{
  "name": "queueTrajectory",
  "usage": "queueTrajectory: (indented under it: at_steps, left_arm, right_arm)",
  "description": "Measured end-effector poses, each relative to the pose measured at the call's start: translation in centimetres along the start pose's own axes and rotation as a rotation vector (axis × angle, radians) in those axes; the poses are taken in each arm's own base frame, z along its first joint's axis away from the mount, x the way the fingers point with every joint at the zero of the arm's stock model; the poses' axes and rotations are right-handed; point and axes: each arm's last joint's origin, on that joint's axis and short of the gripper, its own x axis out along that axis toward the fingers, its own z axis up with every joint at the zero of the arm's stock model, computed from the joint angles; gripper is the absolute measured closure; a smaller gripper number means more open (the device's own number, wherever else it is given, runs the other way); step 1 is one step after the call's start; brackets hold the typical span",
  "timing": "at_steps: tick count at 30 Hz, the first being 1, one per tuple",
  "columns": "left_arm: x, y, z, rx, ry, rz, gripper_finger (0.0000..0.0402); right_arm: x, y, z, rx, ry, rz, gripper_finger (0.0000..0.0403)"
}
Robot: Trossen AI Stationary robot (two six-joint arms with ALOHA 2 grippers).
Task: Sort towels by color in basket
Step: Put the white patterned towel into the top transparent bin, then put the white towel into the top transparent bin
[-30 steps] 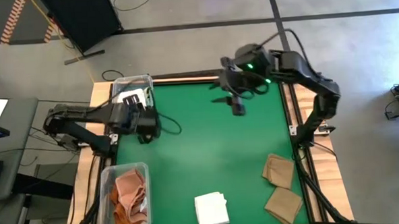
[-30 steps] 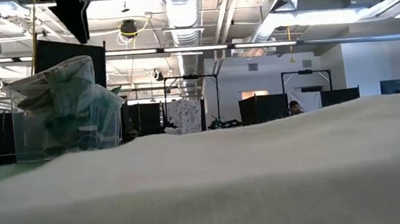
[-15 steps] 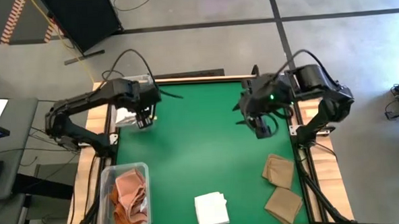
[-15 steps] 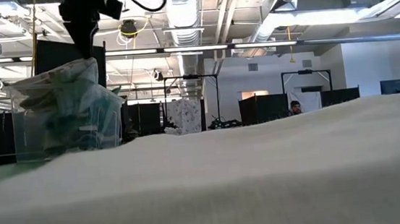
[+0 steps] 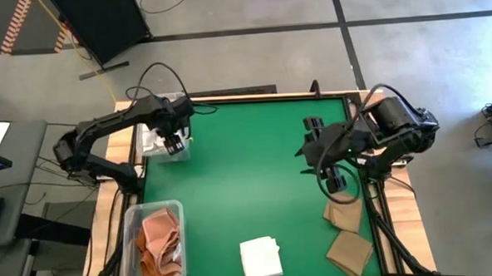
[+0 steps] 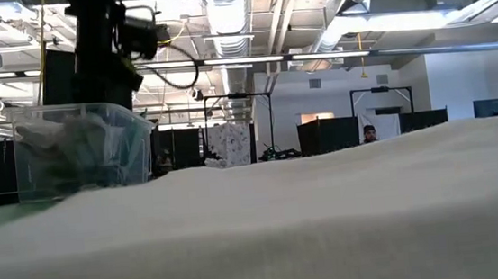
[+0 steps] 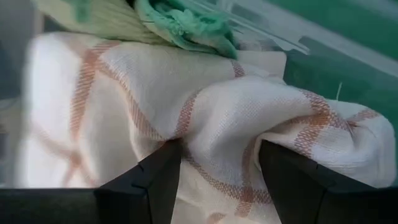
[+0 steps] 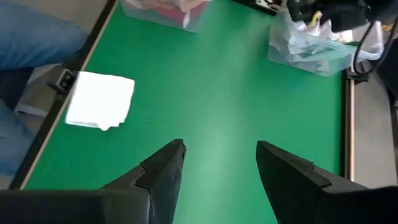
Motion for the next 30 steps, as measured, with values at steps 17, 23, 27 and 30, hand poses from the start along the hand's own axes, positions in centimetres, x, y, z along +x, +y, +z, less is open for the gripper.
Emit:
queueTrajectory:
  at_steps: [17, 23, 27, 30]
  left_arm:
    - [2.4, 1.7, -0.2, -0.062, -0.033, -0.113, 0.0193]
    - [-1.4, 2.4, -0.1, -0.094, -0.029, -0.113, 0.0193]
    - [-4.3, 2.5, 0.0, -0.105, -0.051, -0.113, 0.0193]
    - [-6.6, 2.1, 0.1, -0.102, -0.092, -0.114, 0.0193]
  right_arm:
    - [0.2, 2.7, 0.3, -0.017, -0.016, -0.011, 0.0171]
    - [2.2, 3.2, 0.2, -0.027, 0.021, -0.012, 0.0171]
    - [3.9, 3.7, 0.2, -0.032, 0.040, -0.009, 0.0171]
    - [5.2, 4.3, -0.1, -0.042, 0.064, 0.002, 0.0171]
